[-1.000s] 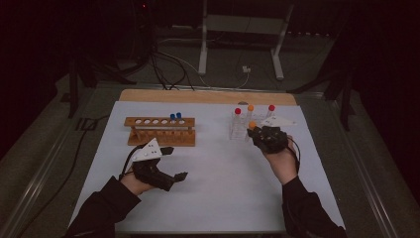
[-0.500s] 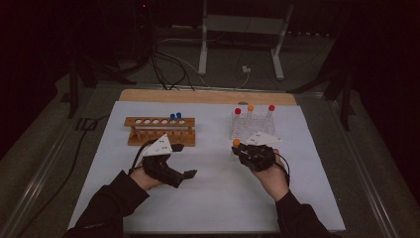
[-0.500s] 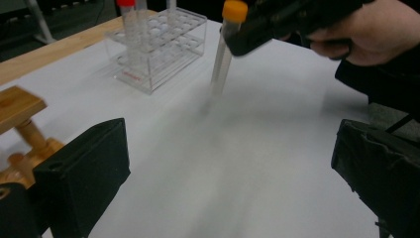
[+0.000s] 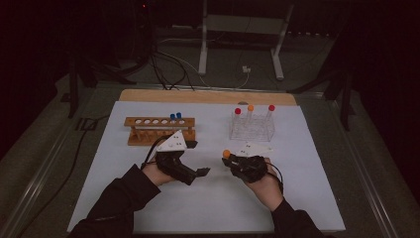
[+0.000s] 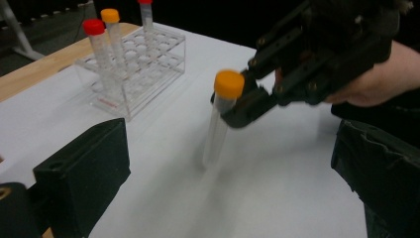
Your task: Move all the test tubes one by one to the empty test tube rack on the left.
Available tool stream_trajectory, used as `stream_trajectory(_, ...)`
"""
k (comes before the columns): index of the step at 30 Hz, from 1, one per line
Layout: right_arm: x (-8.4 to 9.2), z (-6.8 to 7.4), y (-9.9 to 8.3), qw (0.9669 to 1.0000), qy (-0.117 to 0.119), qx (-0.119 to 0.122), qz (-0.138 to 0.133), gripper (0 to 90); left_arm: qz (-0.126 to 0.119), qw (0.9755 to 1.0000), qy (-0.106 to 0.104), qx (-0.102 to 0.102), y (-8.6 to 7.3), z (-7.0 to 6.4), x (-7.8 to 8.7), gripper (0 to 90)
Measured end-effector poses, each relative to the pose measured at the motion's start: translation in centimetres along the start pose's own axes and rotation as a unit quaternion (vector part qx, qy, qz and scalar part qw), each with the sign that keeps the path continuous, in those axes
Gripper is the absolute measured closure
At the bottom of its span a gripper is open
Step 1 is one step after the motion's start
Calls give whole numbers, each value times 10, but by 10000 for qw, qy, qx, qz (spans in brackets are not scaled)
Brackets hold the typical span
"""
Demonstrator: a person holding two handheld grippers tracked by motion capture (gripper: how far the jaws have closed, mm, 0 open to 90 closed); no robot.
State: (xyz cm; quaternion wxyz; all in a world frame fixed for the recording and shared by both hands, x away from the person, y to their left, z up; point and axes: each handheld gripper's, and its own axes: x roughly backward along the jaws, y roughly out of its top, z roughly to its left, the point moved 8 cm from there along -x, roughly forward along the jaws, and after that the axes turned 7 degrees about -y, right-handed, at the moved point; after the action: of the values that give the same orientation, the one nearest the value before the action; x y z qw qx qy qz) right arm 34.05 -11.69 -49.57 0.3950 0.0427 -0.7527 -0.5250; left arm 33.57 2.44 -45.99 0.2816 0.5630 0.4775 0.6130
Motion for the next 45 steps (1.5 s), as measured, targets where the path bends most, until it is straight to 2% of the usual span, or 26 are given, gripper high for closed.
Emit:
stream_trajectory(7,-1,10,0,9999,108,63,1,752,9,10000,-48,-44,9,0,-14,95)
stream_trajectory(13,-2,13,0,9998,160,75,20,751,58,9999,-84,-102,12,0,-27,246)
stream_trajectory(15,-3,13,-1,9998,180,92,19,751,66,9999,-50,-119,12,0,-31,337)
stream_trajectory(18,-3,13,-1,9998,182,85,23,751,100,9998,-49,-163,13,1,-36,425)
stream_trajectory(24,-2,13,0,9998,182,72,-4,751,225,9996,-39,-179,11,3,-43,567)
stream_trajectory(31,-1,12,2,9998,167,64,-21,751,311,9992,-138,-221,10,2,-48,695)
stream_trajectory(41,-2,12,2,9998,205,-27,-48,741,345,9990,-104,-271,10,3,-48,714)
stream_trajectory(42,-2,12,2,9997,229,-45,-60,716,348,9990,-66,-282,10,3,-48,715)
stream_trajectory(44,-2,12,2,9996,256,-90,-75,579,344,9990,-35,-275,10,5,-45,719)
stream_trajectory(45,-2,11,3,9996,232,-95,-93,556,333,9992,-37,-230,10,6,-44,719)
